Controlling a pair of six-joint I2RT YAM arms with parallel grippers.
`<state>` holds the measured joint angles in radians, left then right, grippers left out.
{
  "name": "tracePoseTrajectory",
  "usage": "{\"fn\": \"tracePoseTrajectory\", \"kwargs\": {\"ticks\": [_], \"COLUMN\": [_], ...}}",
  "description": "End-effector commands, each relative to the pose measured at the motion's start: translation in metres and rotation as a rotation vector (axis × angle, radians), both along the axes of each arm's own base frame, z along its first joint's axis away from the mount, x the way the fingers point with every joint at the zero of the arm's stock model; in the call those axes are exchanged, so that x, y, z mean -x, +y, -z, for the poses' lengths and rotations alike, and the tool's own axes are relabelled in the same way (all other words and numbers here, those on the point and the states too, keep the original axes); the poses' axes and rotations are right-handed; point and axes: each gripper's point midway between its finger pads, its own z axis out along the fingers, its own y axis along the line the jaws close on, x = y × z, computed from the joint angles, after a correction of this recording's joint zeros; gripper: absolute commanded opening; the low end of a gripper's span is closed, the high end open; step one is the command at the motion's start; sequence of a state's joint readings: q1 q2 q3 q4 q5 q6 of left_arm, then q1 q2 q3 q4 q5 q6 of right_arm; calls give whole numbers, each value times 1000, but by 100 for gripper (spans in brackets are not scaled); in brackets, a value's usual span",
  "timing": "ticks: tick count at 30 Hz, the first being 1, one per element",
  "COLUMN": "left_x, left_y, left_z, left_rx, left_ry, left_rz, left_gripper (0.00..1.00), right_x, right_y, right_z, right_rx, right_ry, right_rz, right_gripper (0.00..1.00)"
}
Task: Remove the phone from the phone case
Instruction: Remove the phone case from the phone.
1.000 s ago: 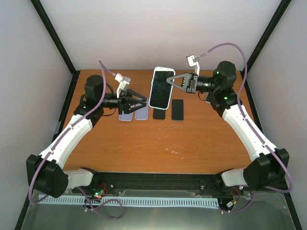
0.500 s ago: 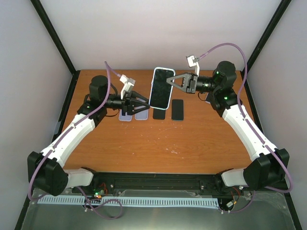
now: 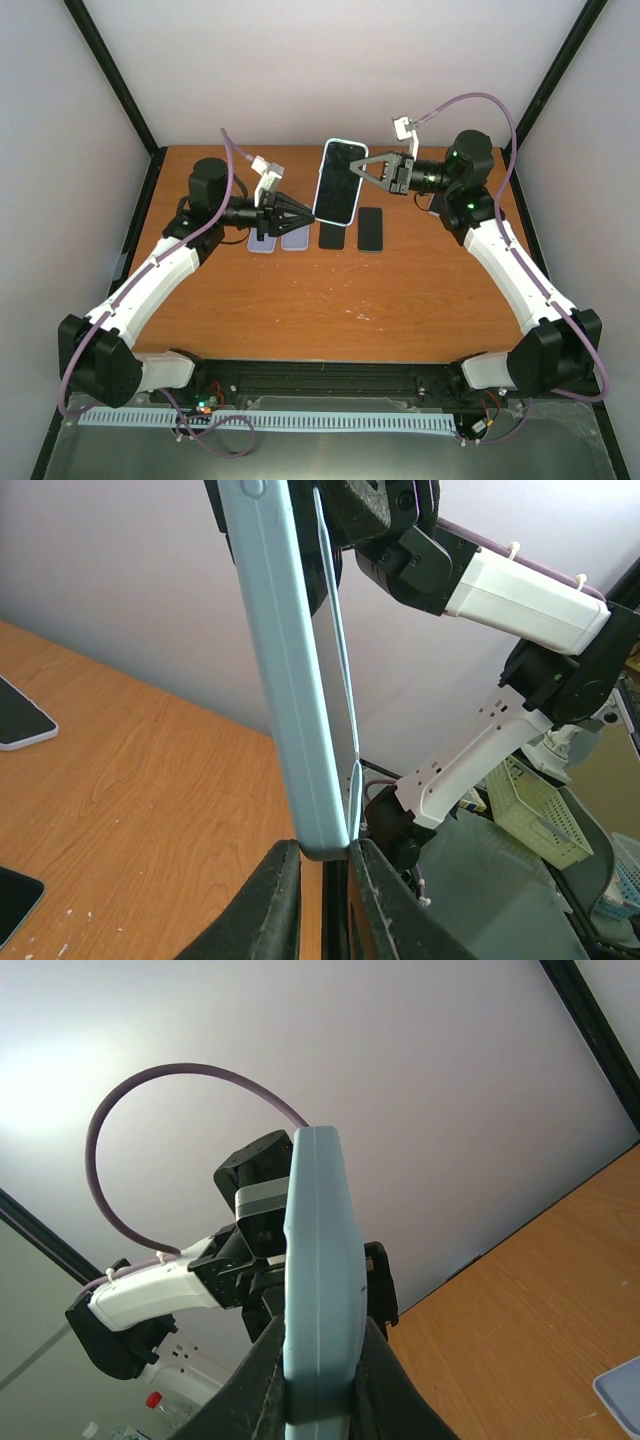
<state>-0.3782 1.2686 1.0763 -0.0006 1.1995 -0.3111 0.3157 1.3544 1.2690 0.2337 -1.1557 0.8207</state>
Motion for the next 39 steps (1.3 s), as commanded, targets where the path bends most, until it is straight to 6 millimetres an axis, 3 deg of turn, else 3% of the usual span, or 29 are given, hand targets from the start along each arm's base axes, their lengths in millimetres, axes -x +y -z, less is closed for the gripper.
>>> {"fn": "tracePoseTrajectory", "kwargs": {"ticks": [1, 14, 28, 39], "left_x": [-20, -37, -44, -46], "left_y": [-2, 3, 2, 1], "left_z": [-1, 17, -12, -15], "left_rx": [-15, -40, 10, 17], "left_ry": [-19, 32, 21, 20], "left_rz": [-80, -153, -160, -158], "left_gripper": [15, 9, 14, 25], "right_x": [32, 42, 46, 65], "right_y": [-3, -5, 6, 21], "right_z": [-29, -39, -20, -5], "right_rx": [-47, -78, -77, -38], "right_ry": [-80, -87, -35, -49], "right_rz": [-64, -93, -134, -229], "right_gripper": [3, 3, 3, 3]}}
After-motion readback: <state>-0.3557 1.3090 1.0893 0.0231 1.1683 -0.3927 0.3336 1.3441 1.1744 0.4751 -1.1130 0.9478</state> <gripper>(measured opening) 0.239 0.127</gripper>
